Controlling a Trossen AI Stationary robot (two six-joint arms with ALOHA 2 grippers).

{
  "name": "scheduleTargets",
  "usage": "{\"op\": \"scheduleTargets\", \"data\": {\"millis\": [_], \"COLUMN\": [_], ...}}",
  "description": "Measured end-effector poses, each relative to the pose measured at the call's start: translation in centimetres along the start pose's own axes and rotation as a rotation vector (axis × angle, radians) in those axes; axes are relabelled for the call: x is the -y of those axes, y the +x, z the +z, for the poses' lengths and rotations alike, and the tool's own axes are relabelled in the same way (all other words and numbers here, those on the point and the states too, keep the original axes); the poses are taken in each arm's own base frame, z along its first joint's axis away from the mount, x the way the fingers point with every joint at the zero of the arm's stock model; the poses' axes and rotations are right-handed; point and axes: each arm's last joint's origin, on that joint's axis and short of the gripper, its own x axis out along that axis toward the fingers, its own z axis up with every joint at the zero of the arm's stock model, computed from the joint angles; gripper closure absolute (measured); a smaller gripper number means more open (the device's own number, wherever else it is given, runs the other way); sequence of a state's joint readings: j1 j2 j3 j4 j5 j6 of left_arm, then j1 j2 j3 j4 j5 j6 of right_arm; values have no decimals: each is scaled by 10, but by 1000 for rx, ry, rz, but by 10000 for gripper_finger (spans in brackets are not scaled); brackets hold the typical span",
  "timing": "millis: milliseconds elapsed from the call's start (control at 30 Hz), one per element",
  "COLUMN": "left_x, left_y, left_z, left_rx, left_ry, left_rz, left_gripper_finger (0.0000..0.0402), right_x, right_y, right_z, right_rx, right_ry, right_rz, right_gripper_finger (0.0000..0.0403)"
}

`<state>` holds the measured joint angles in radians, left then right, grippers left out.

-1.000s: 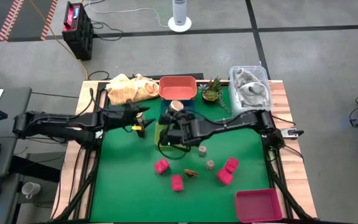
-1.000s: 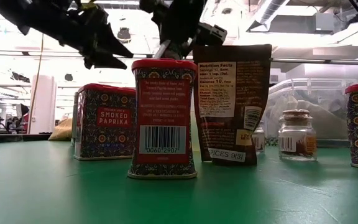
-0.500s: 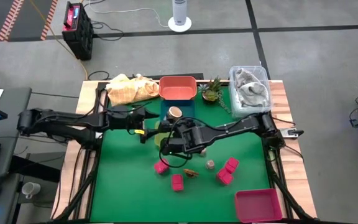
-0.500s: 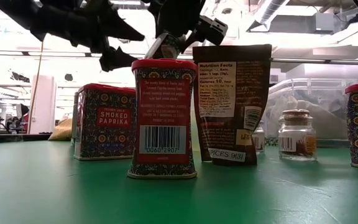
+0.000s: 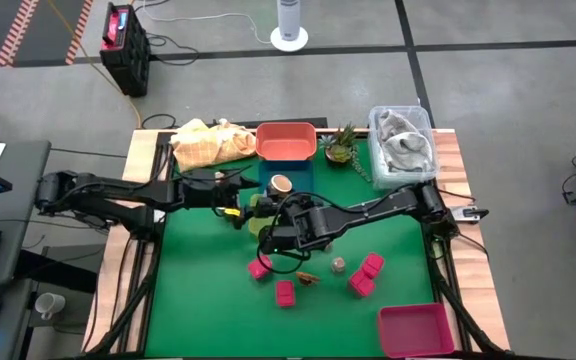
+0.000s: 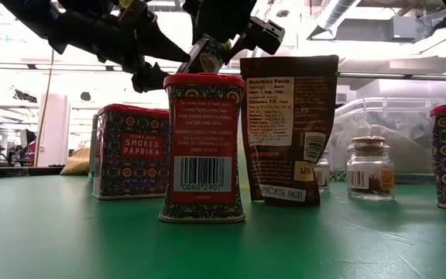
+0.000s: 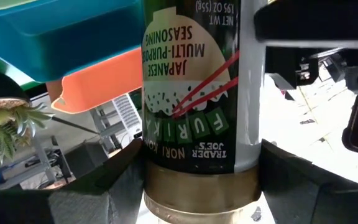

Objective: Sort spices by type
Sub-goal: Remove the gold seasoning bottle from the yellow bin

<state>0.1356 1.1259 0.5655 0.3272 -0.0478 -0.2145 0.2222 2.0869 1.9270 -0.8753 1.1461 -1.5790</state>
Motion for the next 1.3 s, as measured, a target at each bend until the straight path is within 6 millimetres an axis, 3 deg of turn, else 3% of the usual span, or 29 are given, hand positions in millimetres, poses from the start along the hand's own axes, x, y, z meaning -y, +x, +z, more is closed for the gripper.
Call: {"op": "scheduleTargets", "data": {"millis": [167,267,433,533,700,800,967,1033,1167,1300], "left_x": [2,3,6,11,21,25,31,30,30,28], "left_y": [-1,-9,-32,-41,-39,-40,-44,-44,-44,-46], "left_z": [-3,1,11,12,3,0,-1,-2,-3,-7], "left_rx": [-53,-46,-7,0,-47,-63,-62,-61,-80,-122], "left_ry": [18,37,59,85,108,117,128,123,119,124], "left_rz": [-91,-115,-65,-11,10,35,57,66,72,89], "left_gripper_finger": [11,12,13,13,13,13,13,13,13,13], "right_x": [0,-2,-25,-33,-38,-48,-65,-67,-83,-94], "right_y": [1,-4,1,8,19,30,30,29,33,43], "right_z": [-6,-21,-48,-40,-24,-32,-55,-55,-39,-36], "right_rx": [-2,9,64,93,262,202,66,134,141,86], "right_ry": [43,131,264,311,516,620,701,691,508,523], "right_rz": [5,9,171,259,433,554,685,708,771,804], "right_gripper_finger": [116,116,116,116,116,116,116,116,116,117]}}
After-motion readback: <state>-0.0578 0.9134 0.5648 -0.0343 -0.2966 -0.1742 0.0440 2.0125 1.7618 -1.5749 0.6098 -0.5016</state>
